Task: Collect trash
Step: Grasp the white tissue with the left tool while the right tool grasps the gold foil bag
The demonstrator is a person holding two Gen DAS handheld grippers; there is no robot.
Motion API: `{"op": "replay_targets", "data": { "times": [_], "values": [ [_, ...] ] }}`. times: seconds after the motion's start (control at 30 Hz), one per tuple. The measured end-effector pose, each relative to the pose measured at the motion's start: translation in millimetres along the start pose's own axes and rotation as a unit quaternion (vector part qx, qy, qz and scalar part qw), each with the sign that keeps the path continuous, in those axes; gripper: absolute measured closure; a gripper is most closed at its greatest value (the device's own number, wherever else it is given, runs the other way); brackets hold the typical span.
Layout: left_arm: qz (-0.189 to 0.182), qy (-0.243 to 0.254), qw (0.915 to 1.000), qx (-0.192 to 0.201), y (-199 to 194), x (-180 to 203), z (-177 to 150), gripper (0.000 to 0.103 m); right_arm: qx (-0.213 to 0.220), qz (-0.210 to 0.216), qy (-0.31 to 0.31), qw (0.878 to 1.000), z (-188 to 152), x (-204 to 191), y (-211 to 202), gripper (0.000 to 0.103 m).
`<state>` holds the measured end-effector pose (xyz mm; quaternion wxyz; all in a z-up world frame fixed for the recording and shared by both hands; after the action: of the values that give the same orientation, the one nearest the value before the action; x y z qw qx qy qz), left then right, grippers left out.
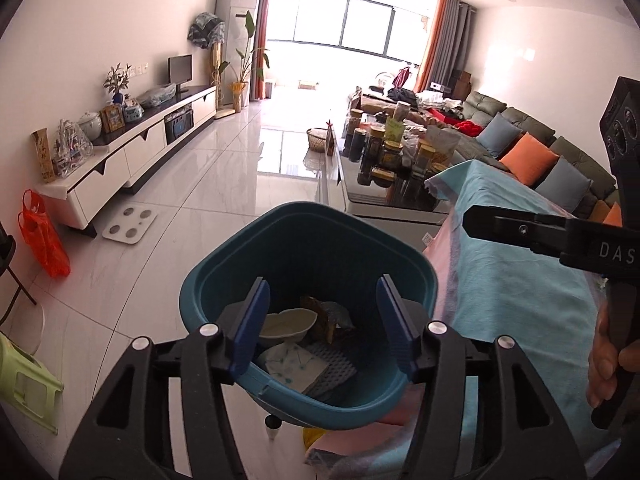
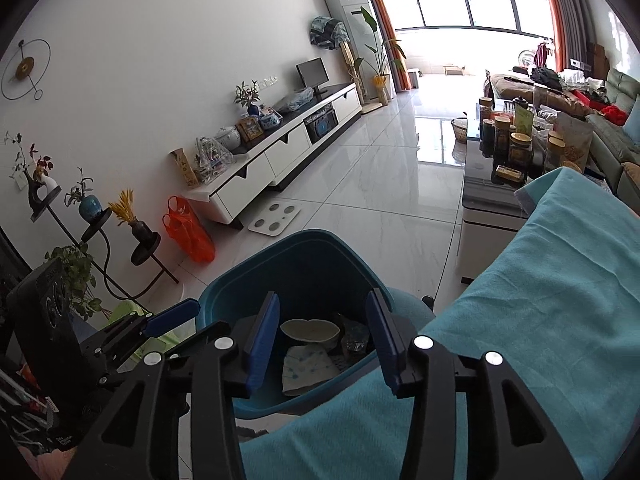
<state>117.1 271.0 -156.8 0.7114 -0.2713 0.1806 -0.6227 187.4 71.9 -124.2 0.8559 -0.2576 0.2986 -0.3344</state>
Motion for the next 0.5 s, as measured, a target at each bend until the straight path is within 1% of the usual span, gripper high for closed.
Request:
{"op": "replay_targets", "data": {
  "times": [0.03, 0.07, 0.13, 0.23, 0.3, 0.4, 0.5],
  "values": [
    [-0.006, 0.005, 0.9999, 0.008, -8, 7, 1, 0.042, 0.009, 0.001, -0.001, 1.000, -1, 0, -9, 0.049],
    [-0.013, 0.013, 0.9997, 0.014, -17, 14, 3, 0.041, 0.018, 0.000, -0.003, 1.000, -3, 1, -19, 0.047],
    [-0.027, 0.026, 0.9990, 0.024, -30, 29, 5, 0.040, 0.034, -0.004, -0.010, 0.999, -6, 4, -39, 0.047],
    [-0.057, 0.048, 0.9966, 0.034, -46, 59, 4, 0.038, 0.058, -0.014, -0.009, 0.998, -13, 13, -70, 0.042],
    [-0.083, 0.062, 0.9940, 0.034, -54, 82, 2, 0.037, 0.074, -0.024, -0.005, 0.997, -19, 22, -91, 0.042],
    [-0.127, 0.088, 0.9876, 0.029, -63, 124, -5, 0.037, 0.096, -0.047, 0.007, 0.994, -31, 41, -126, 0.042],
    [-0.173, 0.121, 0.9773, 0.020, -68, 172, -15, 0.037, 0.113, -0.083, 0.021, 0.990, -49, 67, -160, 0.042]
  ]
}}
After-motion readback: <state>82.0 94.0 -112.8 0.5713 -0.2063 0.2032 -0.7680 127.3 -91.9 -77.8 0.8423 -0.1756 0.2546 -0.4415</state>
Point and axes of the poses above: each gripper's, at about its wrist camera, not at the fingertips, and y roughly the way its jaws point, x to its right, z to its top, the point moved 6 cm from there along y, roughly the way its jaws point, and after that the axes turned 4 degrees about y, right-handed, at the moved point
